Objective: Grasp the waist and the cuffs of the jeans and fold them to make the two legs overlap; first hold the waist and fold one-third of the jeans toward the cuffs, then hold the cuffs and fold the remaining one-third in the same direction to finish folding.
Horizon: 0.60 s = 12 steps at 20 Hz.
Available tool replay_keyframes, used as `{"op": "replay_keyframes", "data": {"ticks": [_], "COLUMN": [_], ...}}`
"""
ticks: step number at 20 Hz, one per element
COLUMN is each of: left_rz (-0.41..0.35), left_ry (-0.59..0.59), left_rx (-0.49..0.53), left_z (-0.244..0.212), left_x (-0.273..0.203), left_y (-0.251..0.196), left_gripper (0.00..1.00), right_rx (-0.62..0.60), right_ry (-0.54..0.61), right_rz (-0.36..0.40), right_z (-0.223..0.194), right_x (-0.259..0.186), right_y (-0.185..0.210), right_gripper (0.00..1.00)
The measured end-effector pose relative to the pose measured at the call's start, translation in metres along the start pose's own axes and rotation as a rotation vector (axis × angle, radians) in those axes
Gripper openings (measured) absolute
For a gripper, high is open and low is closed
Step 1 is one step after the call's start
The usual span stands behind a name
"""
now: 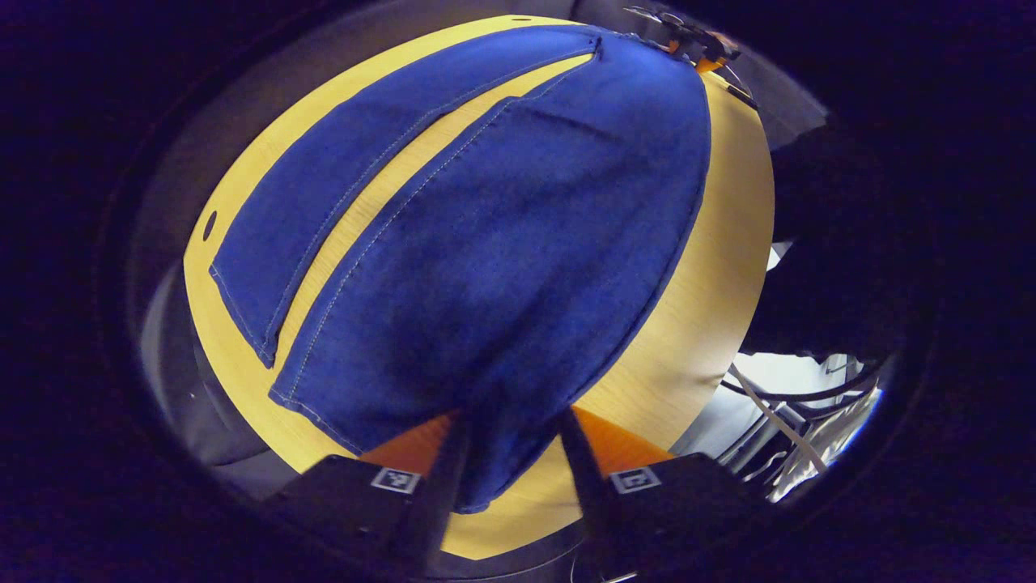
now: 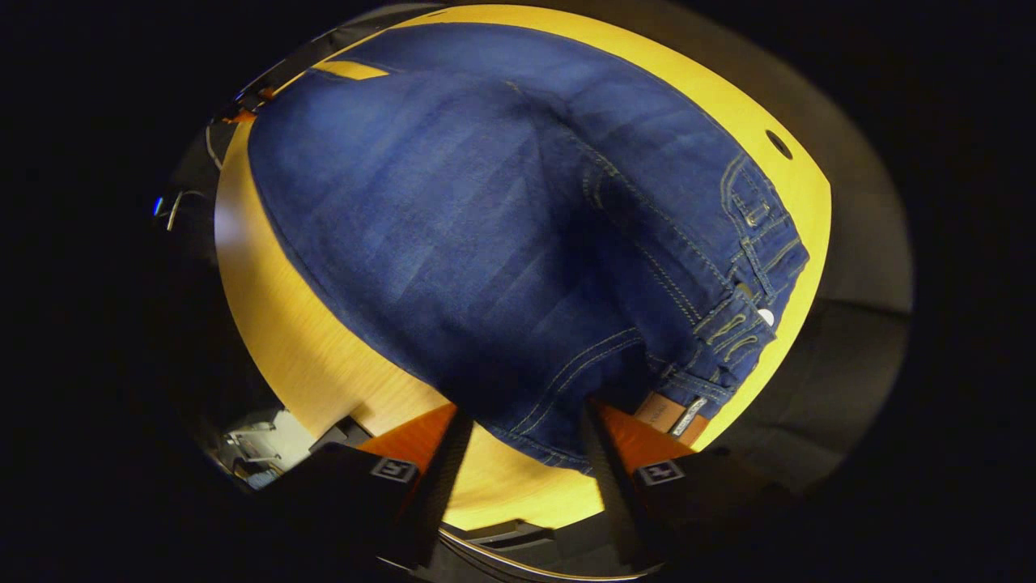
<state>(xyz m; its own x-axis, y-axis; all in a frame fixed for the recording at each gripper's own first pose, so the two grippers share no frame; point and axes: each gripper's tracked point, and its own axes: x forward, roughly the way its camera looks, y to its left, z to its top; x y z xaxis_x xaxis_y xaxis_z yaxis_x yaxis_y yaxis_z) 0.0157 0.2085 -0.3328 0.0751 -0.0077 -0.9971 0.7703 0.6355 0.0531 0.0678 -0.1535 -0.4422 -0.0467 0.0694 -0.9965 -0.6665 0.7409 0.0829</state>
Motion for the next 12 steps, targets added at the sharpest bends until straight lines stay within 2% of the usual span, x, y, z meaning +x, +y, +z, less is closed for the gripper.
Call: {"op": "replay_keyframes", "data": {"ticks": [1,2,3,5,8,12], "left_rz": [0.002,0.006,0.007,0.021,0.072,0.157], "left_ry": [0.003,-0.001,0.001,0.002,-0.009,-0.089], "left_rx": [-0.018,-0.042,-0.071,-0.142,-0.213,-0.330], "left_z": [0.003,0.005,0.002,0.001,0.004,0.023], "left_x": [0.001,0.000,0.001,0.001,-0.009,-0.039], "left_y": [0.003,0.002,0.002,0.006,0.018,0.046], "left_gripper": [0.39,0.14,0.08,0.06,0.06,0.06], "right_rx": [0.058,0.126,0.151,0.169,0.264,0.394], "right_ry": [-0.028,-0.036,-0.054,-0.096,-0.176,-0.350], "right_rz": [-0.041,-0.050,-0.061,-0.076,-0.062,-0.044], "right_z": [0.011,0.014,0.017,0.019,0.023,0.043], "right_x": [-0.001,0.003,0.000,-0.005,-0.015,-0.060], "right_y": [-0.016,-0.021,-0.023,-0.020,-0.023,-0.025], "right_gripper": [0.53,0.31,0.10,0.07,0.08,0.07]}}
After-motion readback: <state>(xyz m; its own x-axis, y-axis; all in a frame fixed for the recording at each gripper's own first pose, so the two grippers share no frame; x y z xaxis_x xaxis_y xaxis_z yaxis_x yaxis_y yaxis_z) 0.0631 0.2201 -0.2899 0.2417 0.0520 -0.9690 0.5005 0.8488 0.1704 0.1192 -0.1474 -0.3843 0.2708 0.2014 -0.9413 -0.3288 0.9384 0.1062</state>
